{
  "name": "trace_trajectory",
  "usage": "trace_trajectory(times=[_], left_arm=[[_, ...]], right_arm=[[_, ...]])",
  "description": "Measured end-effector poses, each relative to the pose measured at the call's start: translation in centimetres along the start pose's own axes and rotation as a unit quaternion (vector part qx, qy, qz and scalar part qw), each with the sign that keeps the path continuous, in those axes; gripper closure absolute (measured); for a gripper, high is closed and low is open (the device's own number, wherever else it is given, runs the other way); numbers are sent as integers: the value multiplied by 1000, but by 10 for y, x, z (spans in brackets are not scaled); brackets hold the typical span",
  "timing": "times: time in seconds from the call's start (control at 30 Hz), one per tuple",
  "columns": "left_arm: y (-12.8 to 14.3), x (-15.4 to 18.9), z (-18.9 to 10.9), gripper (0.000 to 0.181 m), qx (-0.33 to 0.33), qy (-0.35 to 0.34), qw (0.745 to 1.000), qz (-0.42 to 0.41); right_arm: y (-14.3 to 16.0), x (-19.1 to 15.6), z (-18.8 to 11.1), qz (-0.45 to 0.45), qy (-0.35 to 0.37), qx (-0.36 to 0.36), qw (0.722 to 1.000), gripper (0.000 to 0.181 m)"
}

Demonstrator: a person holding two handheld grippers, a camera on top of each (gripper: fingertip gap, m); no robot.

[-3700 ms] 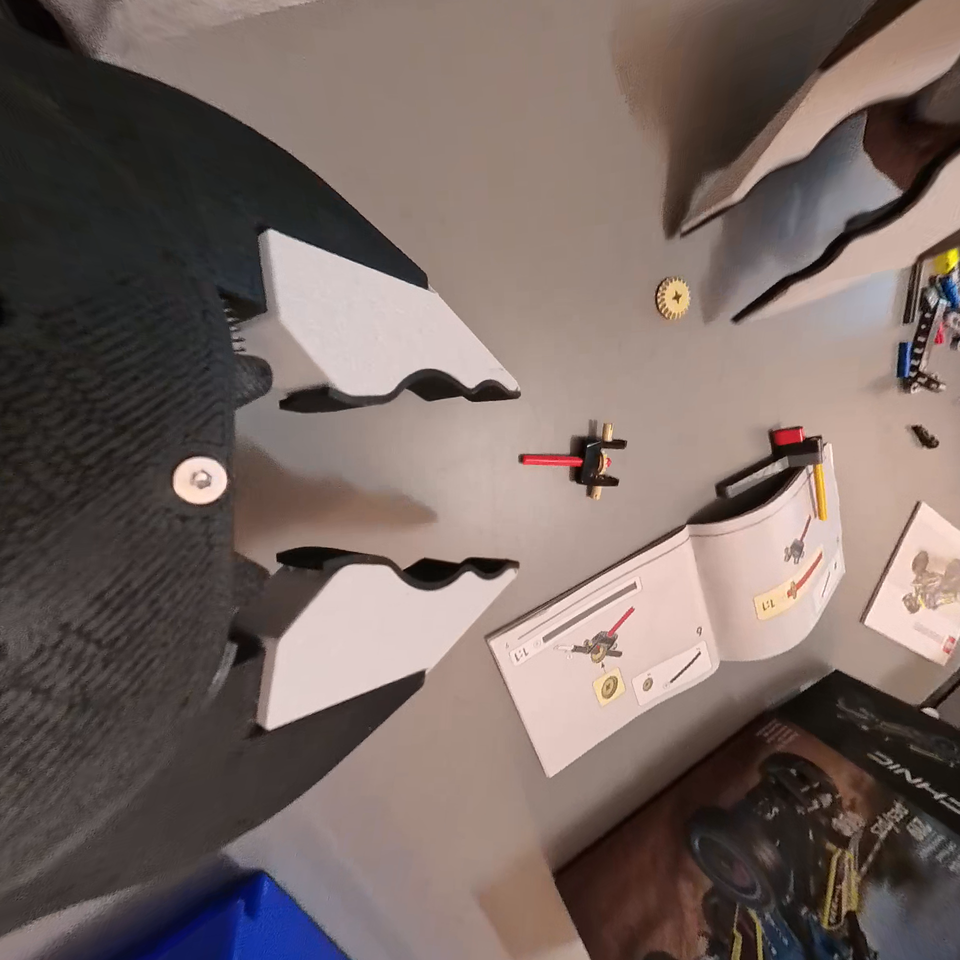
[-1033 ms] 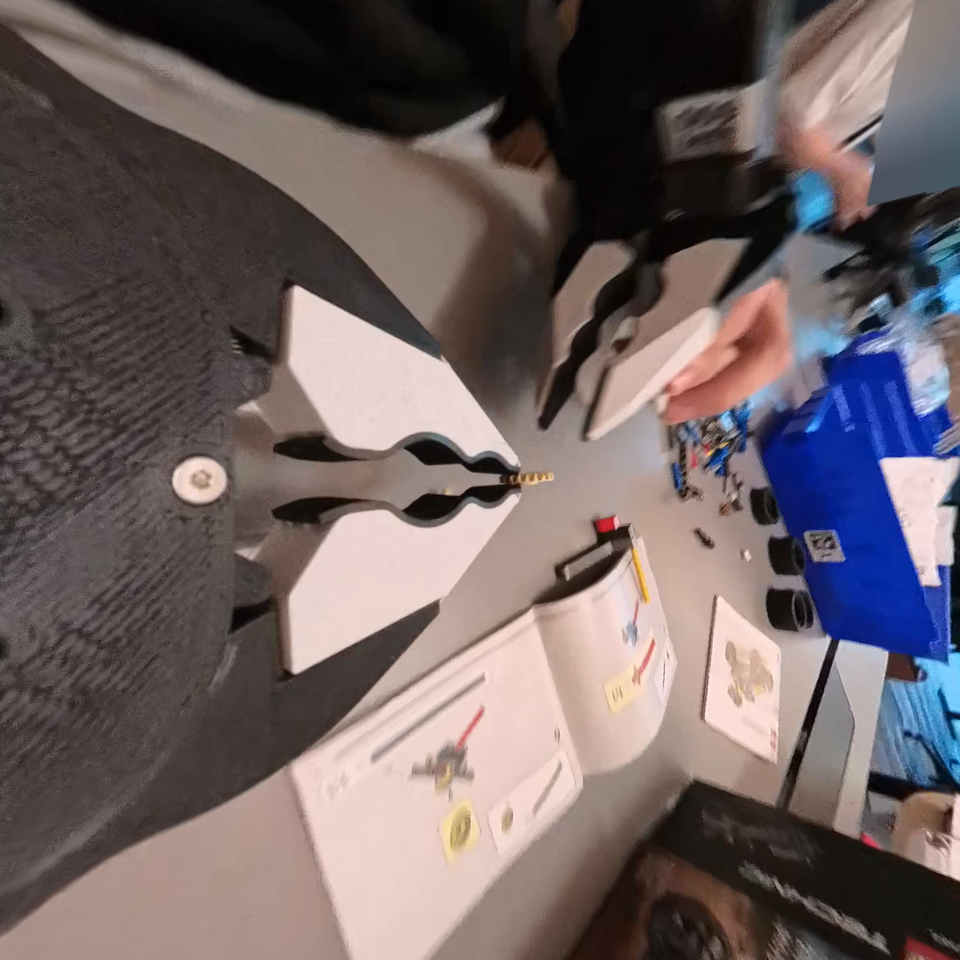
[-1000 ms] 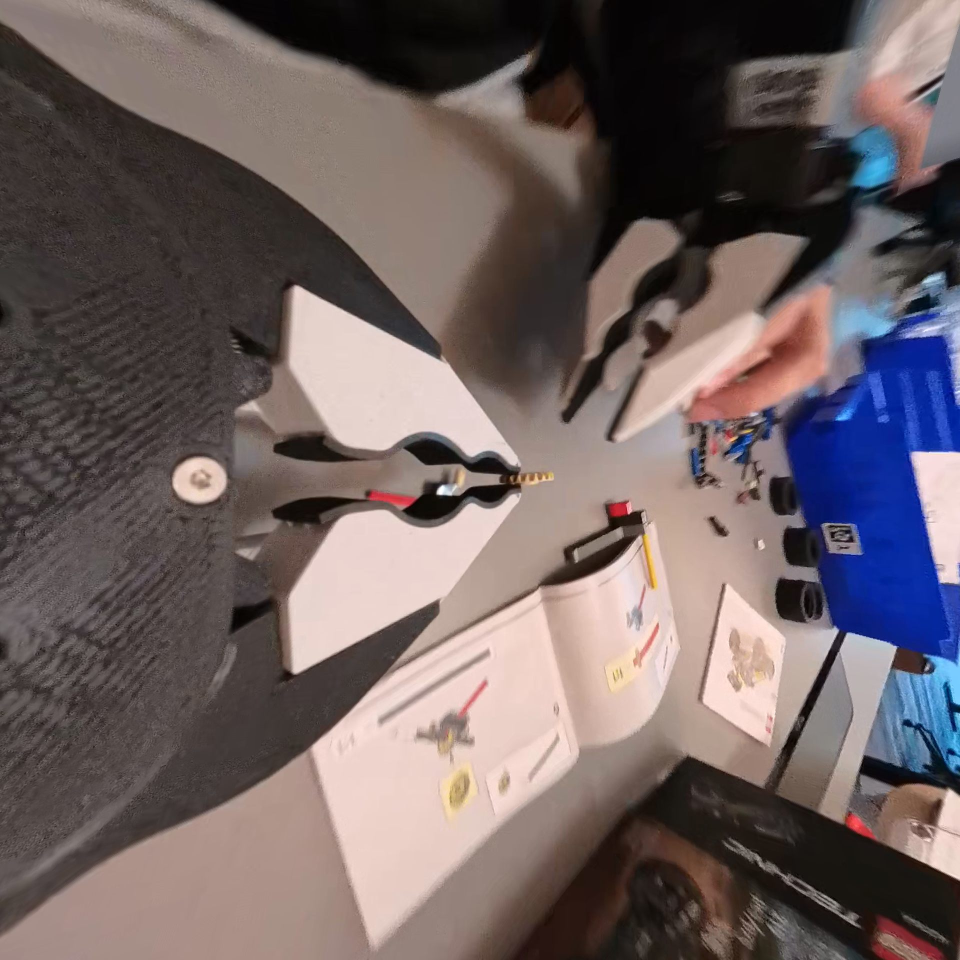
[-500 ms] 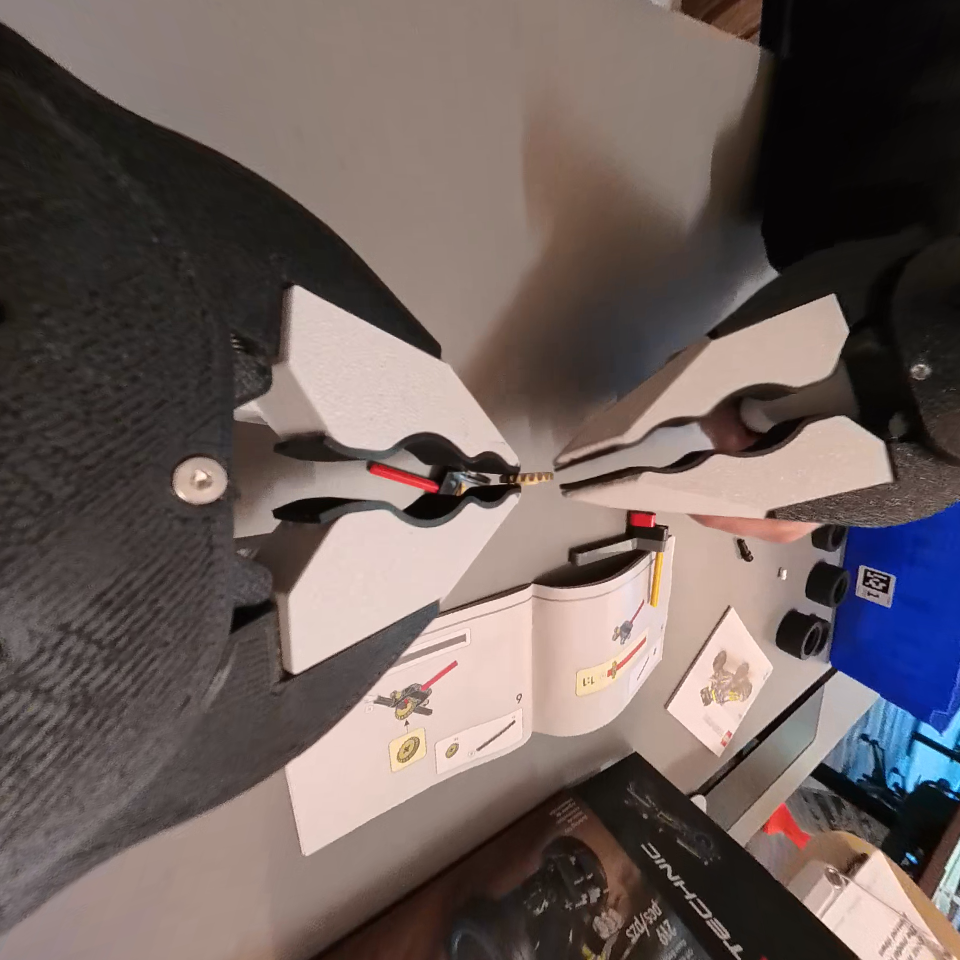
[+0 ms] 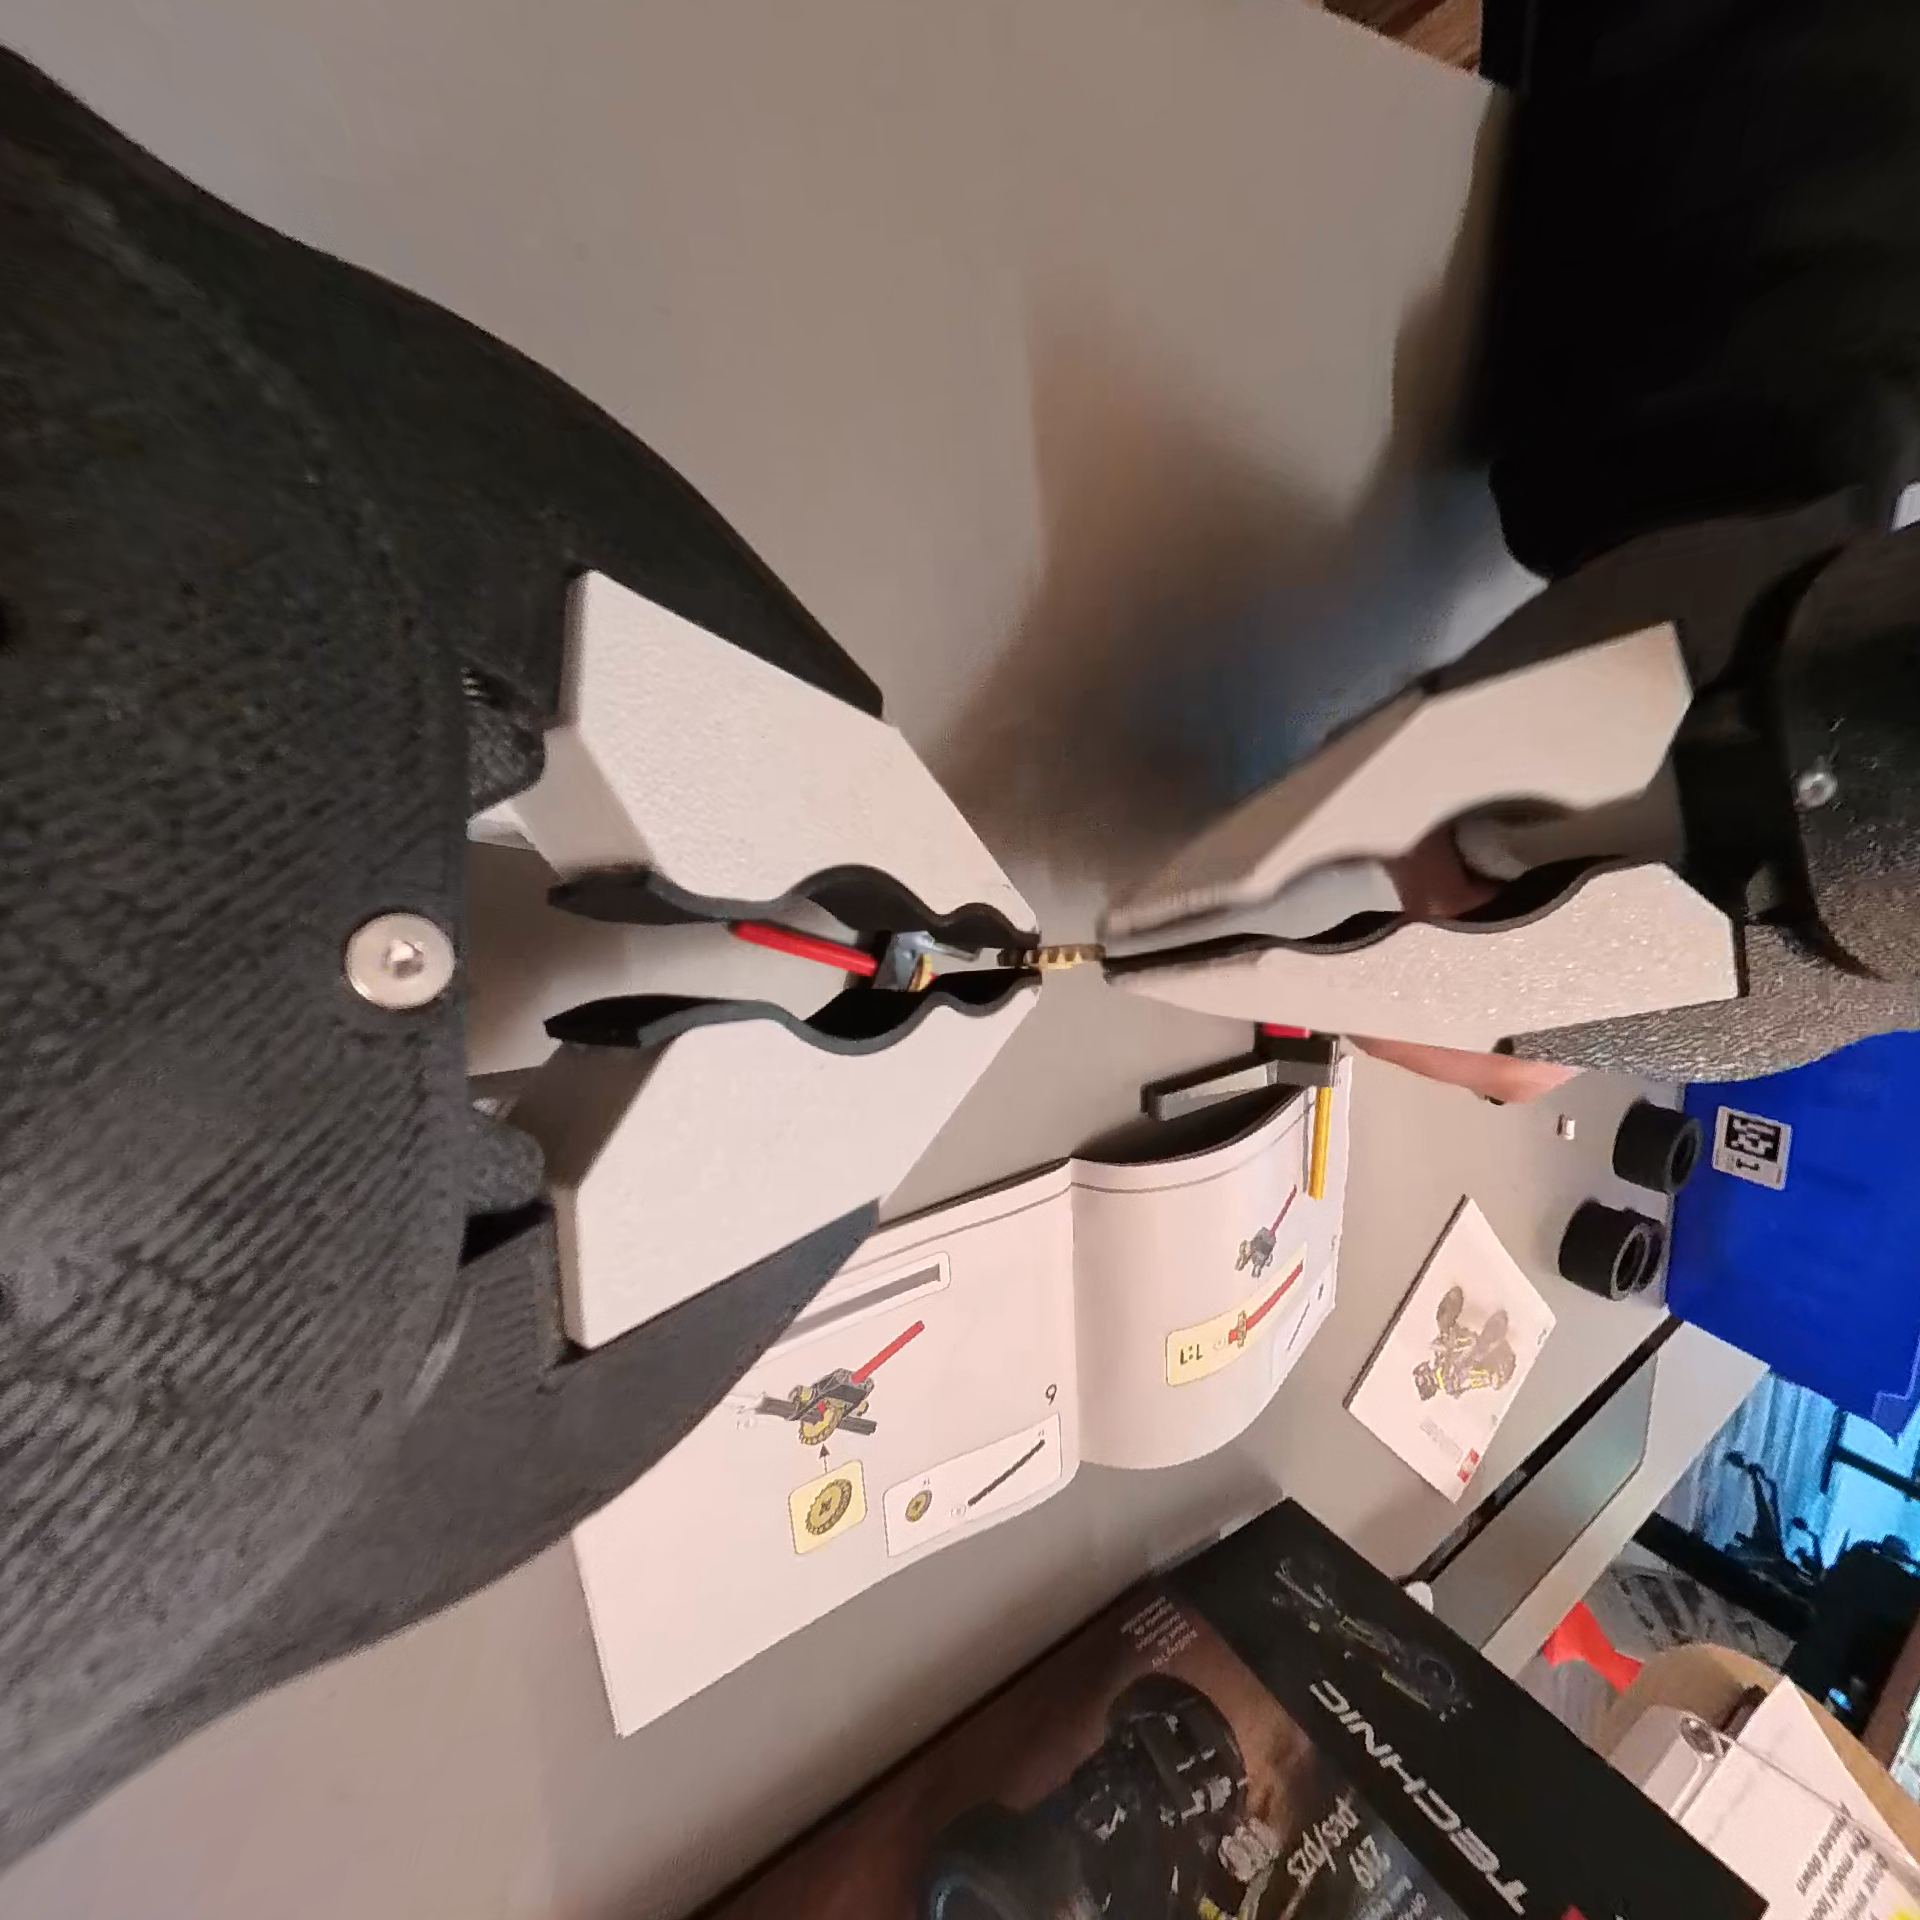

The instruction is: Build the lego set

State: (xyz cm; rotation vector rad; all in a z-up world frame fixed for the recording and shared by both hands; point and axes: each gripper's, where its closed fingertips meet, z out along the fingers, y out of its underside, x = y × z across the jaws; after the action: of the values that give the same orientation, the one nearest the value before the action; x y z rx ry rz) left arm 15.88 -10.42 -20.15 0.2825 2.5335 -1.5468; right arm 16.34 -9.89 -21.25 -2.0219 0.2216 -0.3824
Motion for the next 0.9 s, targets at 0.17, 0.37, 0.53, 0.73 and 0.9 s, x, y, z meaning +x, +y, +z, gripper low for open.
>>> trace_trajectory(times=[0.17, 0.37, 0.53, 0.73, 0.9], left_arm=[[6, -3, 3, 181, -15, 0, 1000, 6], [25, -10, 2, 181, -47, 55, 997, -27], [37, -17, 7, 181, -80, 61, 994, -32], [40, -19, 0, 168, -120, 30, 992, 29], [54, -4, 9, 152, -158, 69, 983, 62]], right_arm=[[4, 1, 0, -9, 8, -7, 1000, 180], [13, 9, -8, 14, 11, -47, 999, 146], [33, 10, -3, 22, -3, -95, 995, 140], [34, 12, -2, -9, 0, -91, 996, 142], [34, 11, -4, -16, 0, -83, 996, 146]])
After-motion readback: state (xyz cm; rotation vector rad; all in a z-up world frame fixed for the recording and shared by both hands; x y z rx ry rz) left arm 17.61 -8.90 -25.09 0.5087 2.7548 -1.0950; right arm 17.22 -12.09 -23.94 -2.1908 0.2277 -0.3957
